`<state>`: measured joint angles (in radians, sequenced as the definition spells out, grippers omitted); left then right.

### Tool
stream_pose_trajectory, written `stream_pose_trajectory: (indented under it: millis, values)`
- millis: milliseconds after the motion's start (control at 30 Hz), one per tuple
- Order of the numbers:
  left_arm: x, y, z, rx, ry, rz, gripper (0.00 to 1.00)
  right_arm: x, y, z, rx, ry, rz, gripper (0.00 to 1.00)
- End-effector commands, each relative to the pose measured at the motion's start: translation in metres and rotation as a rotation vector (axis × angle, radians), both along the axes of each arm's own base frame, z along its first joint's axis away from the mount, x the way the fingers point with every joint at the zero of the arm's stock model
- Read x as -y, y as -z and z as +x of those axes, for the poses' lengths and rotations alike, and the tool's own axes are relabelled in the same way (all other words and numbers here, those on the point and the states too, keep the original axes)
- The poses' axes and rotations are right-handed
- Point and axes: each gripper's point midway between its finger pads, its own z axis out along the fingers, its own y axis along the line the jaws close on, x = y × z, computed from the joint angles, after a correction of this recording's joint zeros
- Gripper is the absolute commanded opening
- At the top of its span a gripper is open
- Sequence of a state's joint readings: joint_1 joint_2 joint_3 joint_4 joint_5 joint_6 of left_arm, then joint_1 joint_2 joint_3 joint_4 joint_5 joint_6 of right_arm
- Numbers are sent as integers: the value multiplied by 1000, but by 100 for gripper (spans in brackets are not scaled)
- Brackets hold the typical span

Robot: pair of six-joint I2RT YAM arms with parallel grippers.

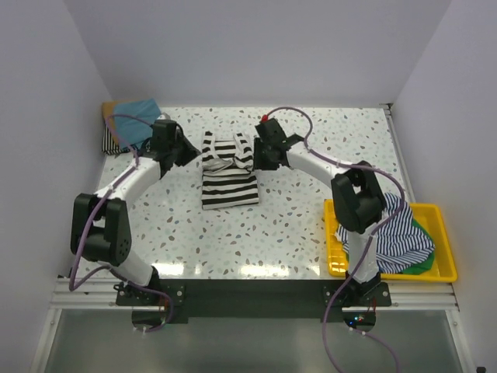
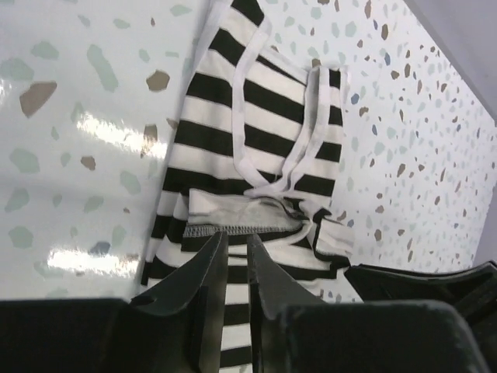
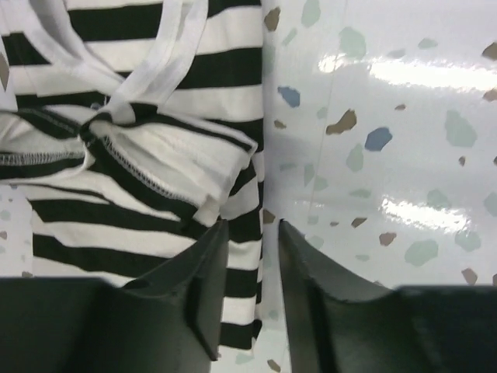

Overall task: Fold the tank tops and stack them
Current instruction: Fold the tank top

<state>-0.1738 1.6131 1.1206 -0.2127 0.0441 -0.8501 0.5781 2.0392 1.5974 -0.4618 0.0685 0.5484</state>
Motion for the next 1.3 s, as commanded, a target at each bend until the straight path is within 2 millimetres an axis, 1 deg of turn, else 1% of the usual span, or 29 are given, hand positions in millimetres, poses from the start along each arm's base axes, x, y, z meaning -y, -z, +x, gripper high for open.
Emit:
stream_pose_trajectory:
  millis: [0, 33, 100, 167, 200, 267, 300, 367, 433, 467, 500, 533, 600, 667, 700, 733, 767, 867, 900, 933, 967, 1000, 1033, 1067, 1133, 1167, 1200, 1233, 1267]
  values:
    - [11, -7, -19, 36, 22, -23, 18, -15, -32, -12, 92, -66, 12, 33]
    - [13, 6, -29, 5, 29, -22, 14, -20, -31, -18, 96, -81, 1, 31]
    - [25, 12, -39, -7, 60, -23, 6, -23, -28, -22, 94, -89, -9, 27]
    - [37, 22, -47, -25, 85, -25, 1, -28, -24, -27, 90, -93, -29, 26]
    - [41, 31, -48, -43, 95, -21, 0, -30, -24, -27, 95, -94, -31, 26]
    - [50, 37, -48, -61, 115, -21, 0, -37, -20, -30, 87, -112, -27, 26]
    - [51, 45, -48, -80, 114, -15, 0, -39, -15, -30, 71, -116, -38, 25]
    - [55, 47, -42, -76, 112, -9, 0, -42, -14, -27, 68, -118, -45, 24]
    - [56, 56, -36, -97, 110, -1, 0, -43, -7, -25, 64, -119, -56, 24]
    - [56, 58, -33, -100, 108, 2, 0, -45, -10, -22, 72, -120, -54, 24]
    - [58, 62, -27, -105, 106, 6, 0, -45, -2, -21, 60, -126, -70, 24]
    - [58, 64, -25, -113, 107, 6, 0, -45, -2, -18, 65, -126, -81, 24]
    - [61, 63, -15, -106, 107, 9, 2, -47, -5, -10, 86, -126, -96, 24]
    - [64, 62, -7, -95, 114, 7, 5, -47, 2, -3, 87, -124, -116, 24]
    - [65, 67, -4, -104, 117, 13, 6, -49, -4, 3, 103, -125, -115, 24]
    - [66, 61, 5, -92, 114, 22, 7, -47, 1, 9, 105, -114, -132, 24]
    - [65, 61, 9, -92, 107, 27, 7, -48, -6, 18, 125, -106, -126, 24]
    - [62, 60, 26, -82, 91, 25, 9, -41, -11, 33, 148, -73, -138, 24]
    - [61, 62, 29, -82, 88, 25, 11, -41, -17, 39, 162, -65, -131, 25]
    - [61, 57, 36, -58, 84, 20, 12, -39, -21, 44, 173, -55, -128, 25]
    - [57, 62, 40, -64, 74, 25, 12, -38, -29, 49, 193, -44, -123, 26]
    - [57, 58, 47, -51, 71, 29, 13, -38, -34, 51, 204, -41, -122, 28]
    - [54, 60, 50, -56, 68, 33, 13, -37, -38, 52, 214, -39, -121, 29]
    - [53, 67, 53, -70, 65, 39, 13, -38, -48, 52, 227, -37, -109, 31]
    - [53, 64, 63, -58, 62, 38, 13, -40, -58, 52, 248, -42, -83, 34]
    - [51, 66, 66, -59, 58, 36, 13, -38, -53, 48, 239, -46, -86, 35]
    - [52, 66, 72, -51, 60, 35, 13, -42, -61, 45, 250, -59, -58, 35]
    - [49, 64, 78, -41, 53, 33, 14, -42, -59, 41, 246, -65, -50, 35]
    - [48, 64, 81, -36, 52, 32, 15, -40, -48, 35, 222, -73, -57, 35]
